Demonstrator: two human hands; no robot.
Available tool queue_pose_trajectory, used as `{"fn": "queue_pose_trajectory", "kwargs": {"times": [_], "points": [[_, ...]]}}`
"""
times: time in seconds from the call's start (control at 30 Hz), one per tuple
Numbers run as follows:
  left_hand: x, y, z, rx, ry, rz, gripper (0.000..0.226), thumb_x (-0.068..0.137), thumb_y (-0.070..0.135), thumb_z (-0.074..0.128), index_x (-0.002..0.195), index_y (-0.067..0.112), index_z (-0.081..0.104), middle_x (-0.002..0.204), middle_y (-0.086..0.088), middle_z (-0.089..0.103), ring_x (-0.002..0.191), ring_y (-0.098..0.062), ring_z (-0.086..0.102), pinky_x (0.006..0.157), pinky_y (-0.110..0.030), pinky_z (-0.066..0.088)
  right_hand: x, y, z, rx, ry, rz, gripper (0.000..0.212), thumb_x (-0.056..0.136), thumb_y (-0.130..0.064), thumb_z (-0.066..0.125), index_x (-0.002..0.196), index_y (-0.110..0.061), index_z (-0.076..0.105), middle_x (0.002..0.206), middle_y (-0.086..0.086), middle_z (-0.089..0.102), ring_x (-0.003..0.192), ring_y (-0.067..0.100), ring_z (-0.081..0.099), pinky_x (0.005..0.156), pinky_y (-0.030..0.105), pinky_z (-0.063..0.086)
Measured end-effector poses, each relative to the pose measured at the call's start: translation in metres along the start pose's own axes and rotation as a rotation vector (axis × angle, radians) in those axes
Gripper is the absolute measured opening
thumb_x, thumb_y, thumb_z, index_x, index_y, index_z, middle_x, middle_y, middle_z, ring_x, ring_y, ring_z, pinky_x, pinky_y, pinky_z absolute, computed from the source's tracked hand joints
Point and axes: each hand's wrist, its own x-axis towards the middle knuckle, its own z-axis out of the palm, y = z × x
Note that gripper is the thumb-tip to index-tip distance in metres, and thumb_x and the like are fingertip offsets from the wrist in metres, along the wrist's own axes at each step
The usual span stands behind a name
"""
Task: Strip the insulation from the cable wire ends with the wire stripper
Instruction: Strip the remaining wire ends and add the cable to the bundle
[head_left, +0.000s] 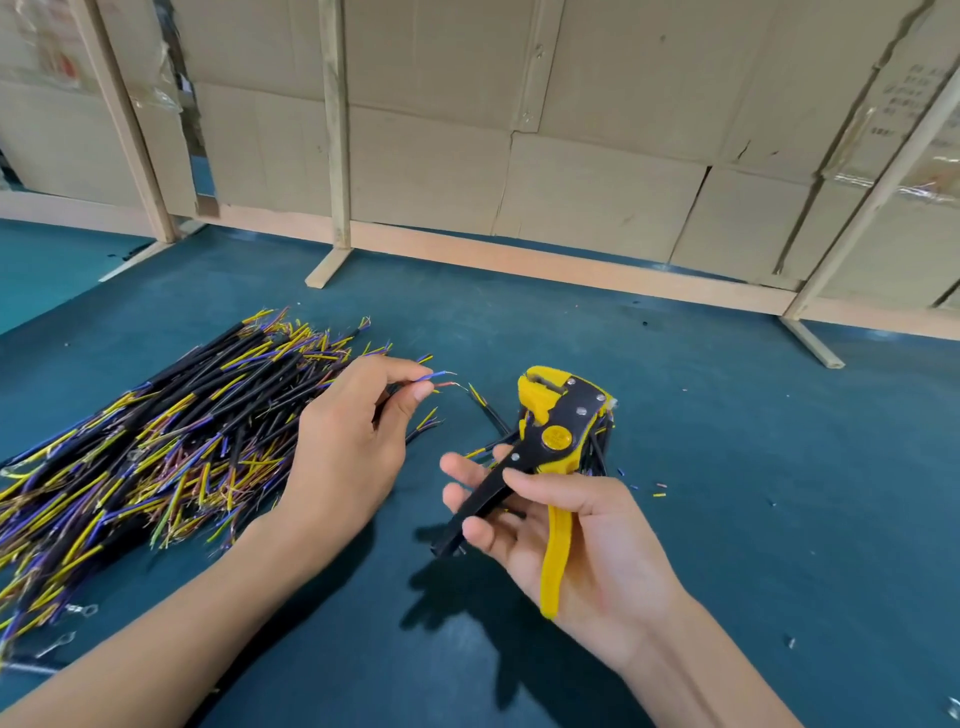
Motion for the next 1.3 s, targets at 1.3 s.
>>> {"fn": "queue_pose_trajectory", "kwargs": {"times": [1.3], "points": [[0.000, 0.001, -0.009, -0.056, 0.001, 0.036, 0.009, 0.095, 0.011, 0.066, 0.102, 0.014, 0.070, 0.080, 0.027, 0.058, 0.076, 0.012, 0.054, 0.072, -0.001, 0.035, 0.020, 0.015, -0.027, -0.322, -0.306, 0.069, 0.026, 0.087, -0.016, 0.068, 0.107, -0.001, 0.057, 0.089, 0.022, 0.061, 0.080, 0.038, 0.063, 0.080, 0.055, 0.053]]}}
